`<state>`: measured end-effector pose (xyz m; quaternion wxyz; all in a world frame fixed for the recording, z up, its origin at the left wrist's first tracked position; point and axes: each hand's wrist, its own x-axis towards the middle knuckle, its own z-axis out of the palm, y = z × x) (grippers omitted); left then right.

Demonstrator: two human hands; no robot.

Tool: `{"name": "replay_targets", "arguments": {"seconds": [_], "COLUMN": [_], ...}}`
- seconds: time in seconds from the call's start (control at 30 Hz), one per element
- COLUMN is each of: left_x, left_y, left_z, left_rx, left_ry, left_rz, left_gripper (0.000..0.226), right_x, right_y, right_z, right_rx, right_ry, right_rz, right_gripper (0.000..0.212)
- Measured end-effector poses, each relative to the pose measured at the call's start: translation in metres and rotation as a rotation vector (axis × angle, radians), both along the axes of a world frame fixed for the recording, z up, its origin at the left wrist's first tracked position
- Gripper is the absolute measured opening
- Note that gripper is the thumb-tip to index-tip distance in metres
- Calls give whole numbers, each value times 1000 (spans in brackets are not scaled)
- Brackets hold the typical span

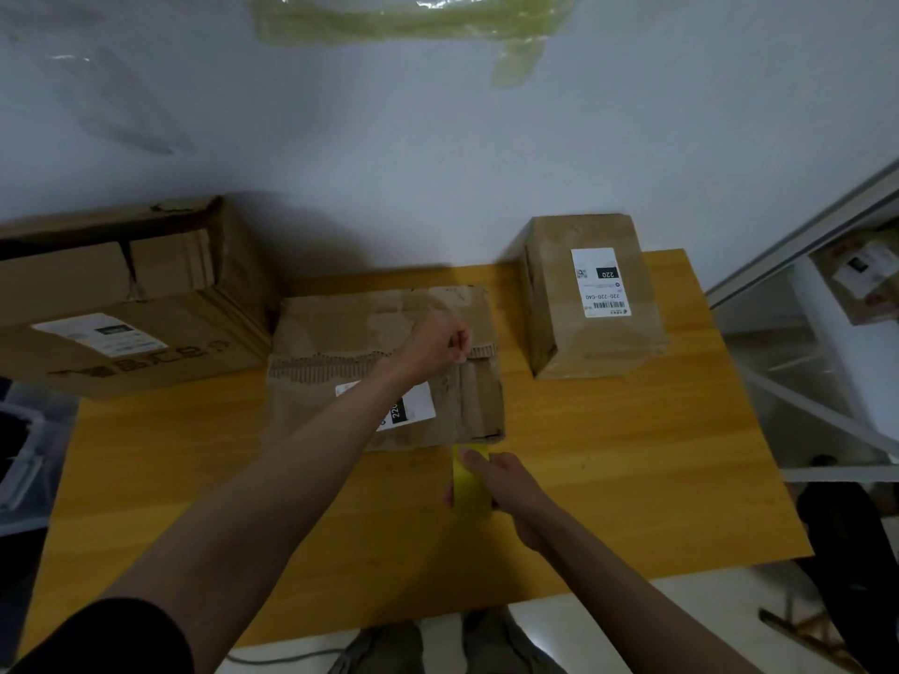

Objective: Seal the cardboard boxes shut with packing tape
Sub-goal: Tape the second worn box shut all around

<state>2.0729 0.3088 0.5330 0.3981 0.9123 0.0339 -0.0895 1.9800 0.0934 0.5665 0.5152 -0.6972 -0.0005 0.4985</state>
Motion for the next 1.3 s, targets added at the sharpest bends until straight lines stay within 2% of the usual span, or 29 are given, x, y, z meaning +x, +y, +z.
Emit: {"name": "replay_targets", "arguments": {"seconds": [0.23,0.37,0.4,0.5,0.53,0.57,0.63,0.7,0.73,0.8,0.9,0.97,1.03,1.07,1.13,1.17,1.23,1.3], "left_x": [-12,-26,-28,-28,-28,-31,-42,-63,-75,-92,-96,-91,-90,-97,-125,-142,-173,-186], "left_y": [-5,-14,-16,-12,-10,-11,-17,-23,-24,-21,-21,-28,-39,-47,-70,-83,-110,-129], "left_z": [-14,-24,-28,-29,-28,-25,-21,-30,-38,-52,-57,-52,-44,-39,-28,-22,-20,-22], "left_rx": [42,140,178,219,242,286,375,393,393,448,574,576,504,384,85,-33,-246,-471], "left_ry": [-54,-210,-254,-222,-244,-283,-416,-527,-528,-403,-225,-150,-142,-172,-271,-280,-100,154], "left_rz": [16,39,53,212,245,253,188,-85,-241,-411,-386,-357,-275,-153,216,401,668,781], "left_gripper": [25,16,19,67,72,67,43,27,25,42,60,64,64,60,35,21,23,33], "right_x": [6,4,5,6,7,8,8,8,8,5,0,-3,-8,-11,-14,-15,-16,-15], "right_y": [5,7,7,6,5,4,4,4,3,2,1,1,-4,-7,-12,-14,-15,-12], "right_z": [0,-5,-7,-9,-11,-11,-14,-16,-18,-20,-24,-28,-36,-37,-39,-39,-41,-50], "right_rx": [-30,-33,-33,-48,-54,-56,-46,-44,-48,-63,-52,-56,-96,-89,-49,-22,16,-84], "right_ry": [50,81,87,97,98,102,109,113,116,122,116,130,209,226,187,168,155,29], "right_rz": [-45,-83,-84,-74,-77,-83,-86,-75,-60,-44,-31,-32,-122,-166,-258,-337,-476,-443], "right_gripper": [61,57,56,59,61,61,59,54,54,54,46,53,65,58,39,39,41,39]}}
